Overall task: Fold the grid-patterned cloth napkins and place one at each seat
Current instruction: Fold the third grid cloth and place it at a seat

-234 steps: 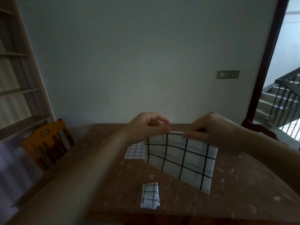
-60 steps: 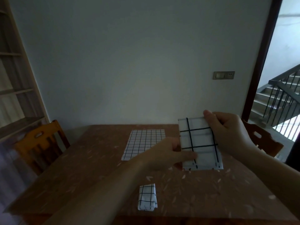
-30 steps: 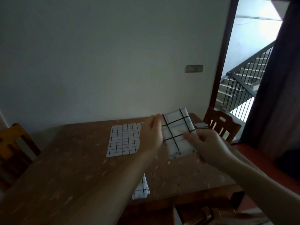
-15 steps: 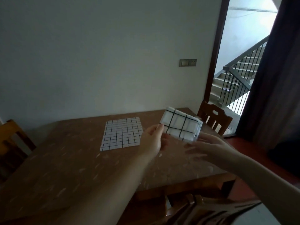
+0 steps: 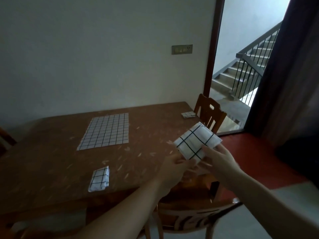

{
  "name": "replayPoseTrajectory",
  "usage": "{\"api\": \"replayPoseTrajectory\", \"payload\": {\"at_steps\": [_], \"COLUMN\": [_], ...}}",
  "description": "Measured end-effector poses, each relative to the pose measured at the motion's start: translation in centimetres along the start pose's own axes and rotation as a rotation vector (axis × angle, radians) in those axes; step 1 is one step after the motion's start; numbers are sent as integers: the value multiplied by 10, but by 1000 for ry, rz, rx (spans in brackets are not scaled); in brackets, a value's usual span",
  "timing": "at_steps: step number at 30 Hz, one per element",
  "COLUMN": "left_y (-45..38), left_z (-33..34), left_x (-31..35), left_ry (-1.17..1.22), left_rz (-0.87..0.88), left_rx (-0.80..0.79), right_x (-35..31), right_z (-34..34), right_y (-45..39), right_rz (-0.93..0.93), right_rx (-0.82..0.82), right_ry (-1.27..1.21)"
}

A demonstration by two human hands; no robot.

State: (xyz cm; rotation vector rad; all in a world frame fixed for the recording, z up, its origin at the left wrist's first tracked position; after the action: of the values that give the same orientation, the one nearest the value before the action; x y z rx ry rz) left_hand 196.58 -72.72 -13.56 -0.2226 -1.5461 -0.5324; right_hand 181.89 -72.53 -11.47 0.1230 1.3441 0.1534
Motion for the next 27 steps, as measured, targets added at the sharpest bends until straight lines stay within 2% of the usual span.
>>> {"api": "replayPoseTrajectory", "payload": {"at_steps": [2,7,11,14,18,22,27], "left_y": [-14,-59,-111,-145,-164,-172,-187], "left_z": [-1,-37,-50,-56,-53,-49,-55], "left_x": [-8,-14,-23,-45,-95,-158,-225], "left_ry": [9,39,110,226,258,174,-13], "left_rz": [-37,-10,27,1,-164,-380,-607], "left_rx": [-11,120,139,189,181,46,142], "right_x": [-2,-9,-4,23,73,137,208], "right_z": [-14,-26,-36,-43,-65,-87,-108], "right_y": [-15,-56,-95,-119,-143,-173,-203], "right_rz": [-12,23,77,160,246,433,596], "right_rx": [62,-39,-40,-51,23,28,-52], "right_ry": [28,295,280,367,456,499,632]}}
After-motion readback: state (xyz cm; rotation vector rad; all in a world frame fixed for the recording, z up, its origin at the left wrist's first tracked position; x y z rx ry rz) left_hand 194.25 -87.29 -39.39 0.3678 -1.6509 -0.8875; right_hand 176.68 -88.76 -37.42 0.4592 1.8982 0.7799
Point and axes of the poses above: each hand's wrist, its own y-axis away from the middle knuckle, its own z-axis out of the palm, x = y × z, the point moved 5 cm from there along -y, towards the middle knuckle, and after that the axes turned 9 degrees about -x, right-handed, at the moved point
